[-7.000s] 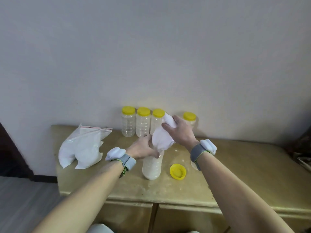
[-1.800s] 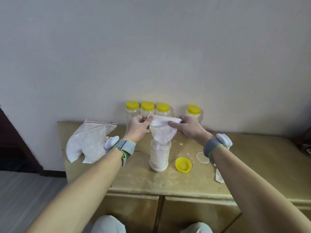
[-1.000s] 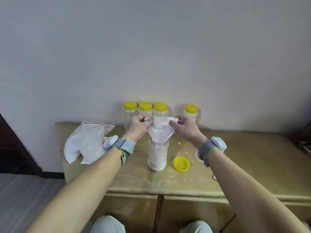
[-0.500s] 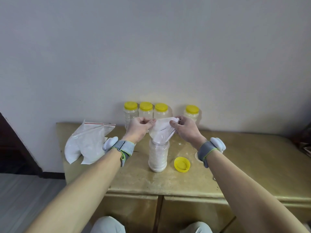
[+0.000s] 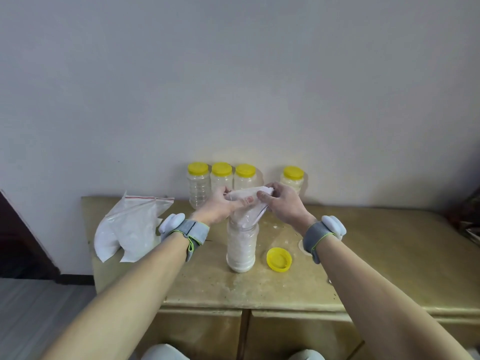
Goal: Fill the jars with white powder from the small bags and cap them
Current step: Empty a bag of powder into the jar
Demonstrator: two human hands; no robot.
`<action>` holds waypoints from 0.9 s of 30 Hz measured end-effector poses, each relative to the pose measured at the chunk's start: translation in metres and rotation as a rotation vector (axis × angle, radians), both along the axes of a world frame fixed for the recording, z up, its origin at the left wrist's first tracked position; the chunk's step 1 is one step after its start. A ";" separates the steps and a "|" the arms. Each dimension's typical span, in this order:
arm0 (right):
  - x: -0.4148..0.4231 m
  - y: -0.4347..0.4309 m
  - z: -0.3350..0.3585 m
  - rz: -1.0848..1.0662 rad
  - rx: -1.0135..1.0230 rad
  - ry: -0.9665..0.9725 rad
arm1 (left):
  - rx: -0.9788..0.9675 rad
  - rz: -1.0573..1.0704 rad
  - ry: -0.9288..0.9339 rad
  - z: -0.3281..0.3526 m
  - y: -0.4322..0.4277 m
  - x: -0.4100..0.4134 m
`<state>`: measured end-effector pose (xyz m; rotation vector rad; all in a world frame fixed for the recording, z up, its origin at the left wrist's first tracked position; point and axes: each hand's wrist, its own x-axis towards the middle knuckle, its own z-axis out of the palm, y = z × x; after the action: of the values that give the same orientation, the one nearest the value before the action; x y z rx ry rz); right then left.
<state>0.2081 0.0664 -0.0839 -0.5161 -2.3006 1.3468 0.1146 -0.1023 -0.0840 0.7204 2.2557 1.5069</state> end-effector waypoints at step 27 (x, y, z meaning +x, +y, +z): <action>0.008 -0.009 0.002 -0.036 -0.035 0.002 | 0.095 0.123 0.045 -0.008 -0.008 -0.002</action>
<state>0.2161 0.0579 -0.0823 -0.5648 -2.2581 1.3724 0.1123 -0.1102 -0.0922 0.6593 2.3127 1.6810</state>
